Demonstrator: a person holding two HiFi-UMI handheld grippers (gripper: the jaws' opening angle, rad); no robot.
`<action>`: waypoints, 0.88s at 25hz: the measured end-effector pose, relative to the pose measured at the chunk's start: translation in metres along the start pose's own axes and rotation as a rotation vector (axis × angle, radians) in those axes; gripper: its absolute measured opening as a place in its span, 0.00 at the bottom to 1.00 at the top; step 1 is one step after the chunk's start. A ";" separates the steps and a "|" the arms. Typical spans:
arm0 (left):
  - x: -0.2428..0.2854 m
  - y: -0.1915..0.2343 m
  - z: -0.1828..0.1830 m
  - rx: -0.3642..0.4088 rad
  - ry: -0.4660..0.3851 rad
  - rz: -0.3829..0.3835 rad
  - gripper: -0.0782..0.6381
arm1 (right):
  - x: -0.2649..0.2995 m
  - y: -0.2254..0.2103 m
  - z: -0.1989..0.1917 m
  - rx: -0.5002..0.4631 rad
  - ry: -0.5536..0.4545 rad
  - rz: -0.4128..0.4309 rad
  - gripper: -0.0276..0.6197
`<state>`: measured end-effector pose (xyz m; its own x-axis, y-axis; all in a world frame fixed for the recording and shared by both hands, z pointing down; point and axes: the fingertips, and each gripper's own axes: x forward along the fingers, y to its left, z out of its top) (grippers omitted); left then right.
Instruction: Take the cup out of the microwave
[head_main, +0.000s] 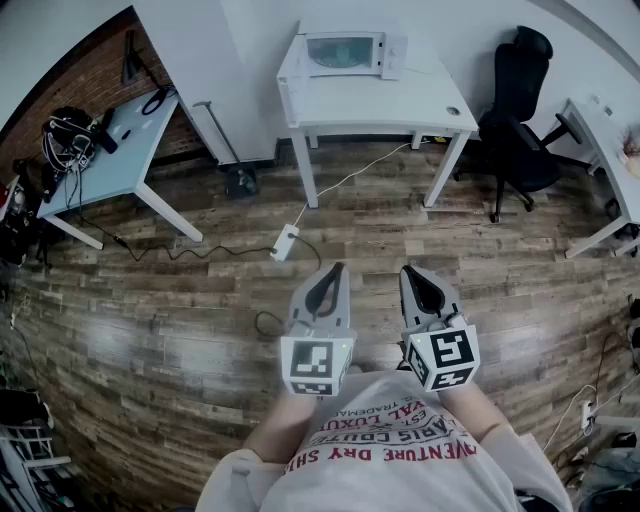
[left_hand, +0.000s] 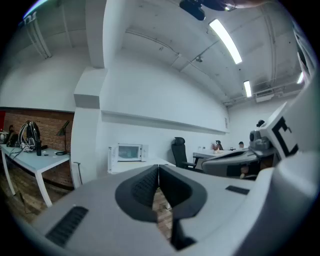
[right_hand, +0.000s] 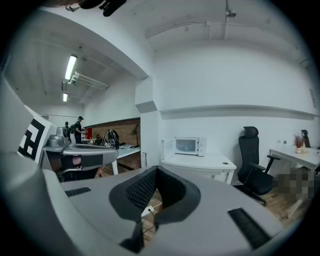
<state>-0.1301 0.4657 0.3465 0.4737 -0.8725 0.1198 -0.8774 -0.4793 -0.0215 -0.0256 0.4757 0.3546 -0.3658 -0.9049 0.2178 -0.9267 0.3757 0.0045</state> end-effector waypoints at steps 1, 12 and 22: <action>-0.001 0.000 -0.001 -0.001 0.003 -0.002 0.12 | 0.000 0.001 0.000 -0.001 0.001 0.002 0.05; -0.004 0.010 -0.004 -0.004 0.008 -0.004 0.12 | 0.005 0.014 -0.001 0.040 -0.007 0.007 0.05; 0.003 0.013 -0.017 -0.062 0.029 0.000 0.12 | 0.009 0.017 -0.008 0.051 0.022 0.030 0.05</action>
<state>-0.1417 0.4582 0.3635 0.4723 -0.8689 0.1482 -0.8807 -0.4720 0.0395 -0.0438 0.4753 0.3648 -0.3921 -0.8886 0.2380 -0.9187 0.3914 -0.0524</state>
